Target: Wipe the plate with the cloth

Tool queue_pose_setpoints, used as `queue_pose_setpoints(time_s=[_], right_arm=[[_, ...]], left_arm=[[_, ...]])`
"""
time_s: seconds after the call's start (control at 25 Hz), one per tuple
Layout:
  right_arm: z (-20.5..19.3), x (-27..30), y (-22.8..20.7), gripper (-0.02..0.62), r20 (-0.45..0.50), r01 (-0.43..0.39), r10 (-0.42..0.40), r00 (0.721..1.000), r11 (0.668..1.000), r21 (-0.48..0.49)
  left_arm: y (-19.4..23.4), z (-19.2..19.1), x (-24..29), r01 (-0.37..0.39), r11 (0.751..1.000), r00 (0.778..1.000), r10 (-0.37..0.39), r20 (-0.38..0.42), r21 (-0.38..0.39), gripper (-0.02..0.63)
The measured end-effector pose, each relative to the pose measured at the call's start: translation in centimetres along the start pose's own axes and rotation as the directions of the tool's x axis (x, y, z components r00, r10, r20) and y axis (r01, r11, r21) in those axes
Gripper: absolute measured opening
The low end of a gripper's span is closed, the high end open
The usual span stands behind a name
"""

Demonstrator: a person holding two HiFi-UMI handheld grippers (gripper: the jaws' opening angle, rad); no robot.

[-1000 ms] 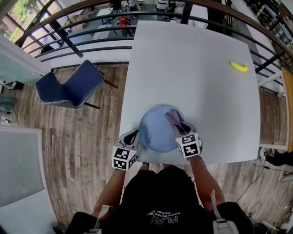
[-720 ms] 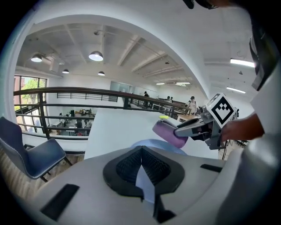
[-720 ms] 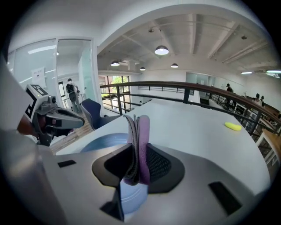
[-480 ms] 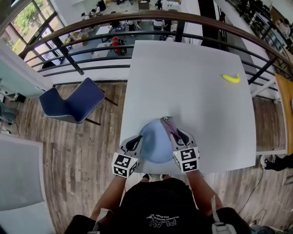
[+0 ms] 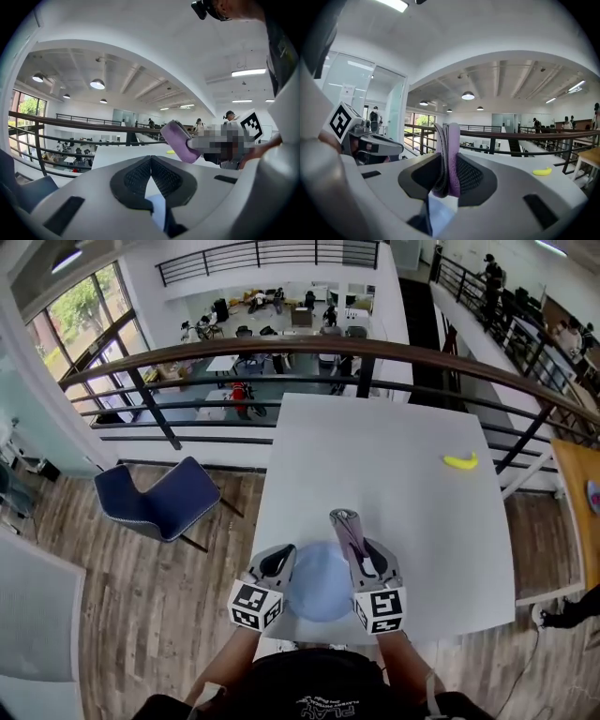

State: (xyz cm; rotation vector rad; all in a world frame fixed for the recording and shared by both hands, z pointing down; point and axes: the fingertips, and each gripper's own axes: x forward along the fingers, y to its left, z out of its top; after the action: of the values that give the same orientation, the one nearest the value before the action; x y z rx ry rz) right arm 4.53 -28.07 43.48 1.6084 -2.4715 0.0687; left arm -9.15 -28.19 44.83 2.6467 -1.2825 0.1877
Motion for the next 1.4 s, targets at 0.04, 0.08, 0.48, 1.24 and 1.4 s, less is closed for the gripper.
queue_pose_setpoints(time_s=[0.04, 0.08, 0.48, 1.24, 1.4], right_arm=[[0.6, -0.2, 0.2, 0.104, 0.018, 0.006, -0.006, 1.000, 1.000, -0.005], [1.2, -0.4, 0.3, 0.104, 0.034, 0.013, -0.013, 0.999, 1.000, -0.009], [5.1, -1.9, -0.4, 0.104, 0.149, 0.049, -0.049, 0.988, 0.999, 0.000], [5.8, -3.0, 0.4, 0.101, 0.147, 0.080, -0.076, 0.986, 0.997, -0.020], [5.1, -3.3, 0.4, 0.101, 0.133, 0.080, -0.077, 0.988, 0.997, -0.020]], left_arm=[[0.0, 0.5, -0.3, 0.003, 1.000, 1.000, -0.003, 0.013, 0.004, 0.014], [0.0, 0.9, -0.5, 0.008, 1.000, 1.000, -0.008, 0.023, 0.008, 0.014], [-0.4, 5.1, -0.5, 0.020, 0.998, 0.994, -0.025, 0.108, 0.051, 0.014], [-0.6, 5.4, -1.8, 0.024, 0.999, 0.992, -0.029, 0.125, 0.034, 0.014], [-0.8, 4.9, -2.0, 0.023, 0.999, 0.993, -0.026, 0.119, 0.031, 0.014]])
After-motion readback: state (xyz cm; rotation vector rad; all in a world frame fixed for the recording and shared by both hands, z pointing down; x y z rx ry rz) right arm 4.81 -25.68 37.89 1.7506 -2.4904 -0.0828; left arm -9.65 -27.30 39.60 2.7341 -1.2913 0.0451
